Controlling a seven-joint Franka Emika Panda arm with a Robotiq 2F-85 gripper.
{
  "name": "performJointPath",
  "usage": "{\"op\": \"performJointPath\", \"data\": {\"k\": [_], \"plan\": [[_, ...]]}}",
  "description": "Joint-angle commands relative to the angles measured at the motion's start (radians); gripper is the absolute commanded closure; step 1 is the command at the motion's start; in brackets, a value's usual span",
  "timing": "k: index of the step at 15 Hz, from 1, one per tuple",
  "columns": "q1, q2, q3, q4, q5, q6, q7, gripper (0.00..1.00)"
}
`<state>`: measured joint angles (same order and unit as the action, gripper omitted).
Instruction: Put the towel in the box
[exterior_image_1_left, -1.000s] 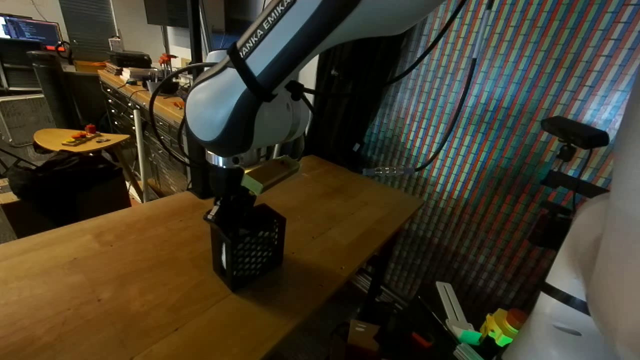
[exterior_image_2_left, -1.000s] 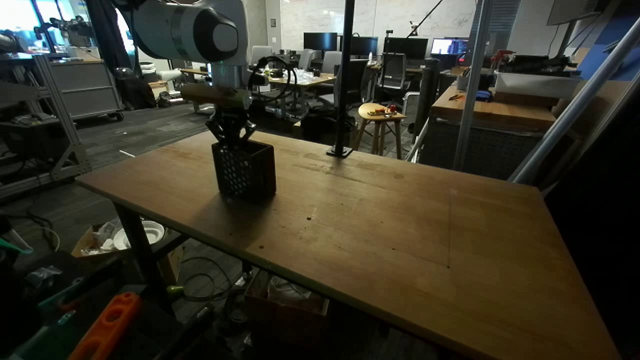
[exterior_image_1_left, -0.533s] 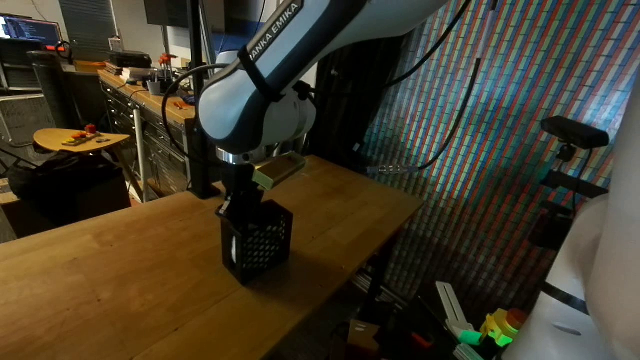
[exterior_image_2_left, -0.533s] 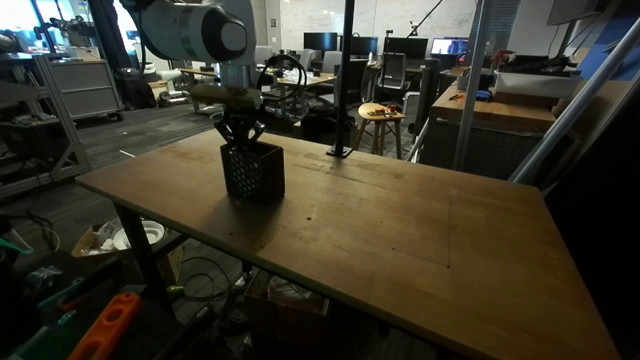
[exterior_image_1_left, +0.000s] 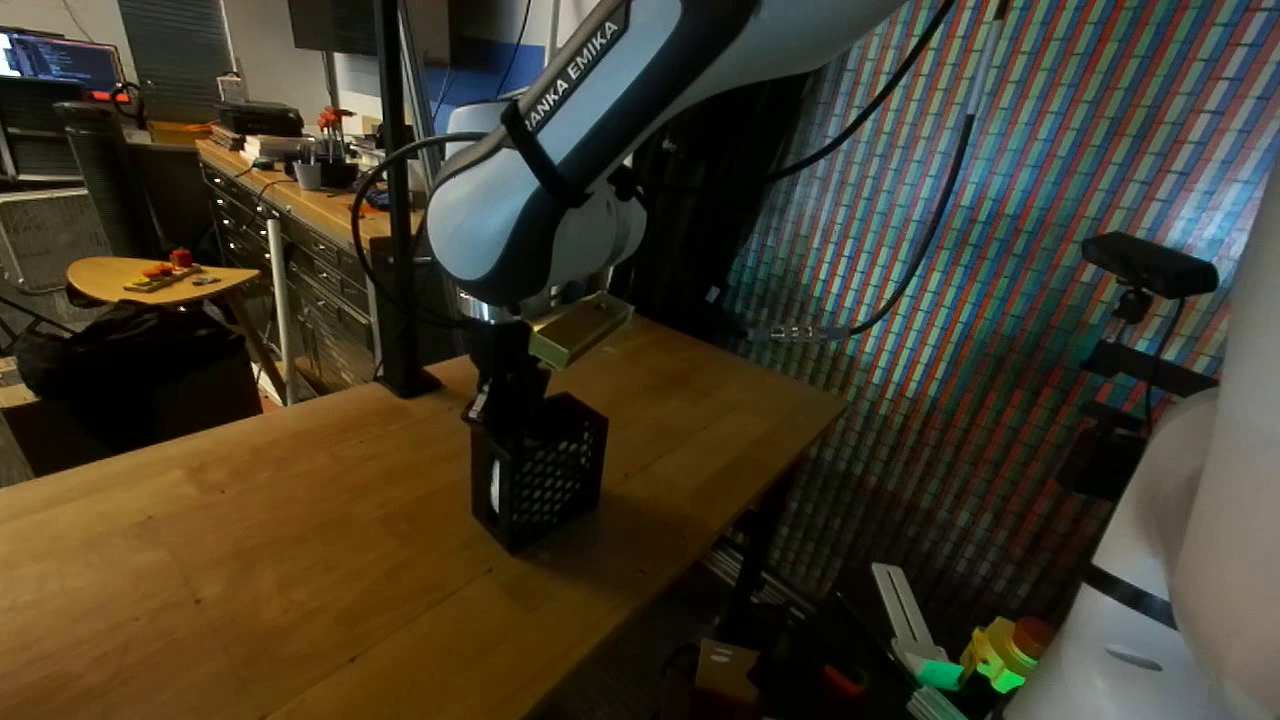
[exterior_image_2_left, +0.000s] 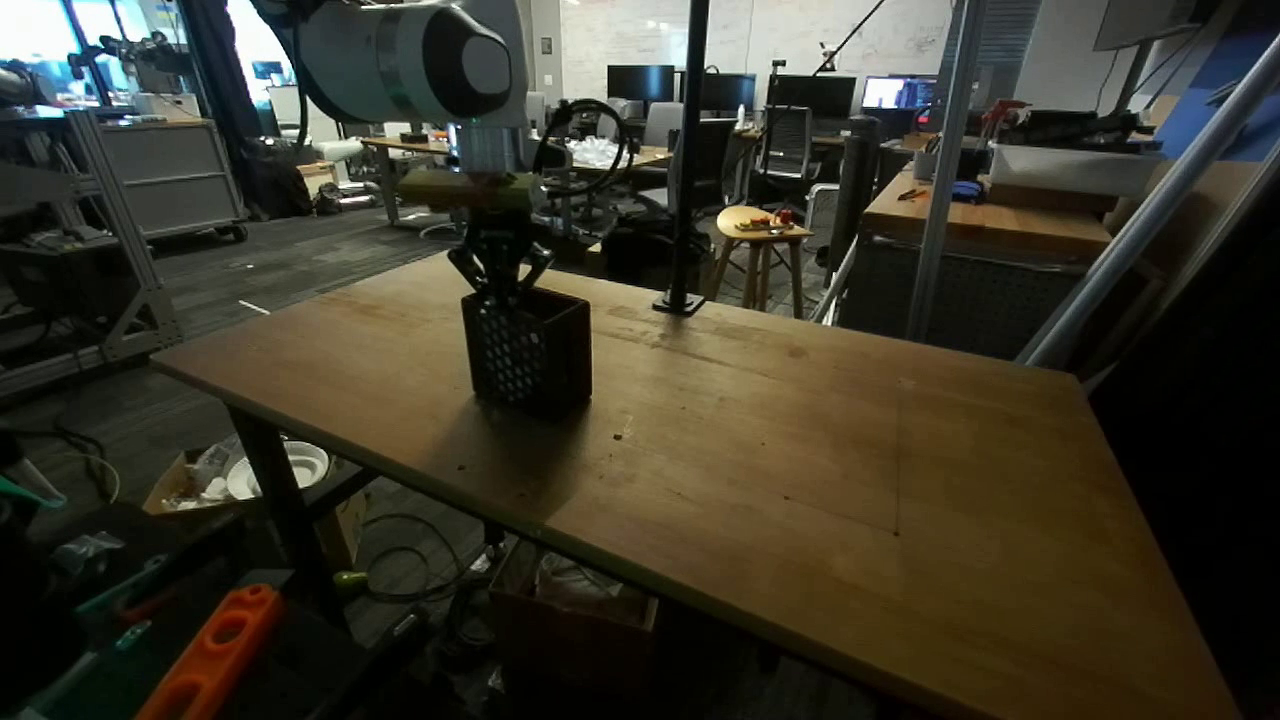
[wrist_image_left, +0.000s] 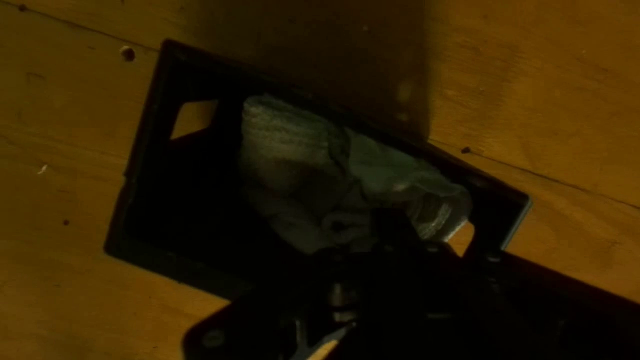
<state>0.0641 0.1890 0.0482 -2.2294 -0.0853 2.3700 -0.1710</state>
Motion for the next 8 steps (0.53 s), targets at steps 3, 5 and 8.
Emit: {"op": "performJointPath", "data": {"k": [3, 5, 8], "plan": [[-0.003, -0.04, -0.014, -0.009, -0.057, -0.037, 0.055, 0.96], [-0.001, -0.052, -0.017, -0.006, -0.069, -0.053, 0.072, 0.93], [-0.006, -0.027, -0.009, 0.002, -0.047, -0.043, 0.058, 0.91]]}}
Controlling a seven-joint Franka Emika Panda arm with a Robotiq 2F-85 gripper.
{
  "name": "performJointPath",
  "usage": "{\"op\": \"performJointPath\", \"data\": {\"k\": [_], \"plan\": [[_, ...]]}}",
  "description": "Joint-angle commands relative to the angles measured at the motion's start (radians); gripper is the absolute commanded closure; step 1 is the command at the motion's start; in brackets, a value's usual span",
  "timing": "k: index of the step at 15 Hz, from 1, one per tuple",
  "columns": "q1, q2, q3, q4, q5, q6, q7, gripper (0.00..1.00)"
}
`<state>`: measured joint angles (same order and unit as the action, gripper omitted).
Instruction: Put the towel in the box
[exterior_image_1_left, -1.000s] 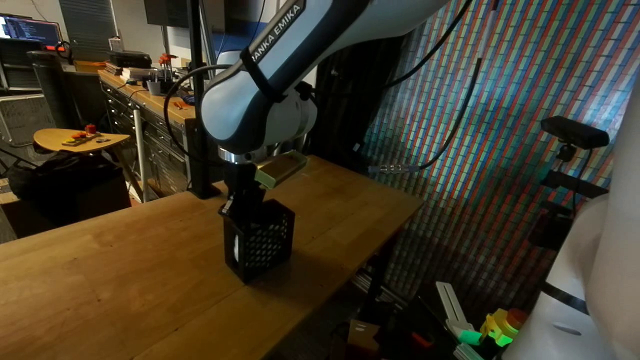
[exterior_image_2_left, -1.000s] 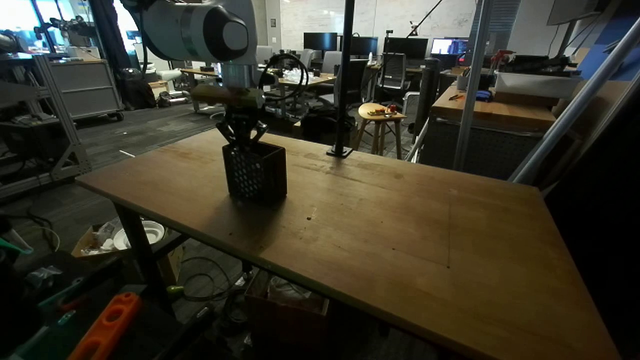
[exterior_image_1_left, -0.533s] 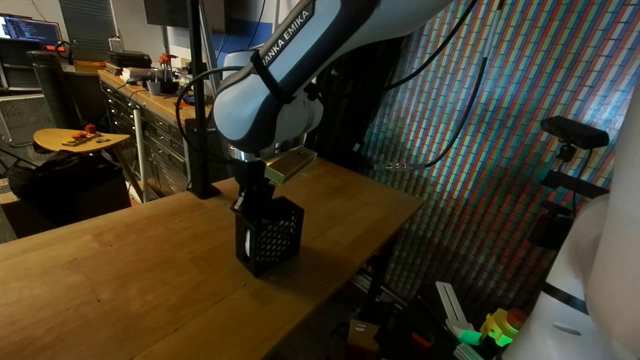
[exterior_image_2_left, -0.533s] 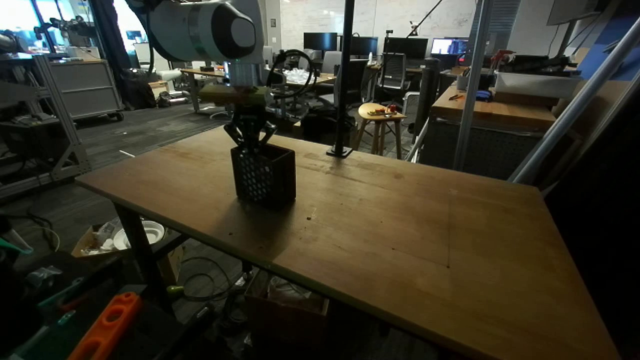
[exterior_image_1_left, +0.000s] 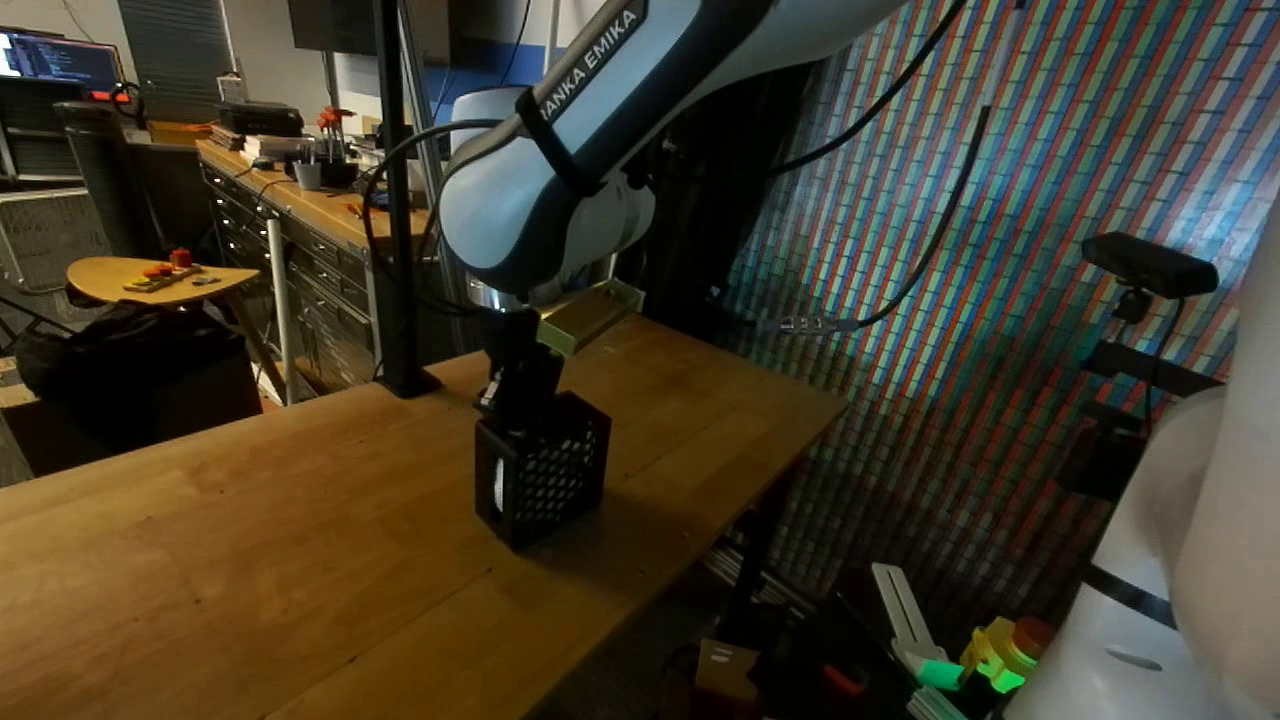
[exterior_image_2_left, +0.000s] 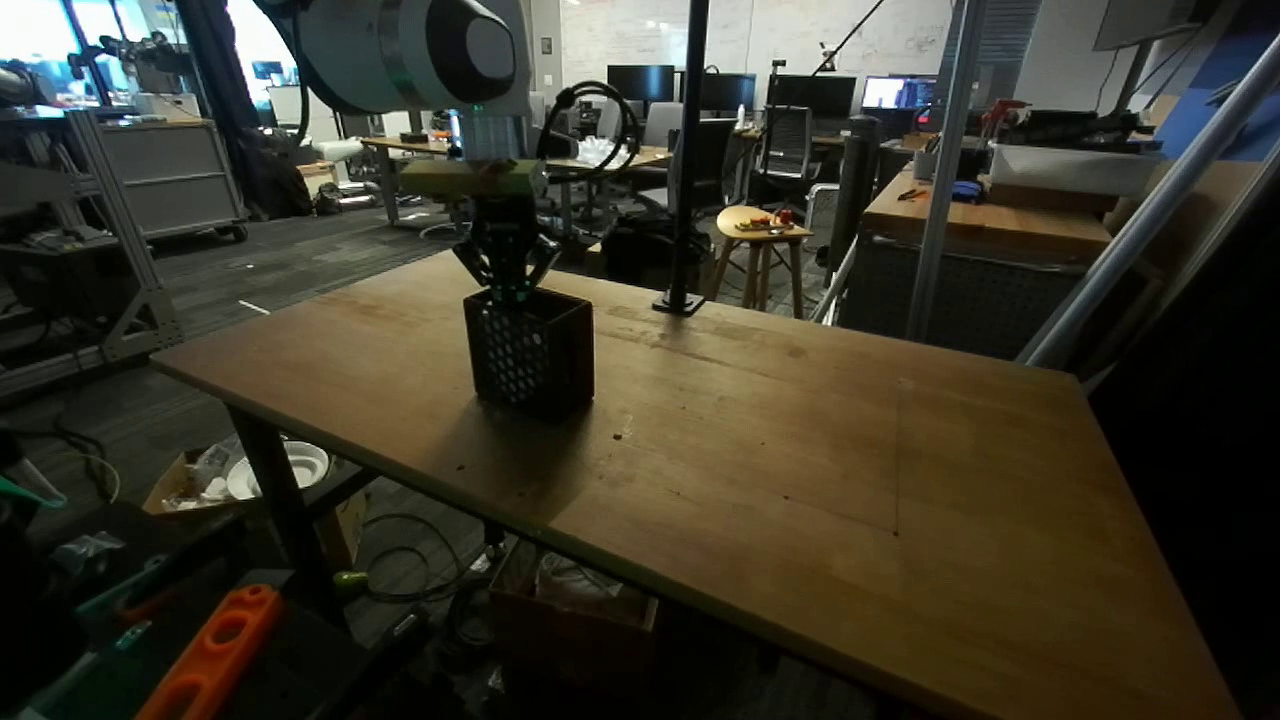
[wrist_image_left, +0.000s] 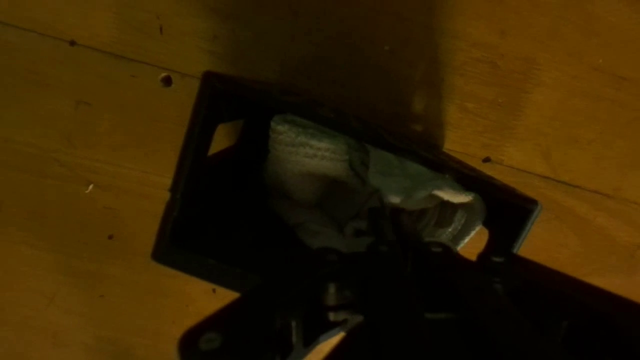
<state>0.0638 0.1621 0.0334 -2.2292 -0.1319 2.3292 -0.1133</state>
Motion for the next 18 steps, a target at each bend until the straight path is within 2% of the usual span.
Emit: {"op": "performJointPath", "data": {"k": [1, 3, 18], "plan": [[-0.005, -0.008, 0.006, 0.002, -0.002, -0.011, 0.007, 0.85], [-0.005, -0.017, 0.006, 0.002, -0.002, -0.017, 0.012, 0.69], [-0.005, -0.019, 0.006, 0.002, -0.003, -0.024, 0.014, 0.68]]}}
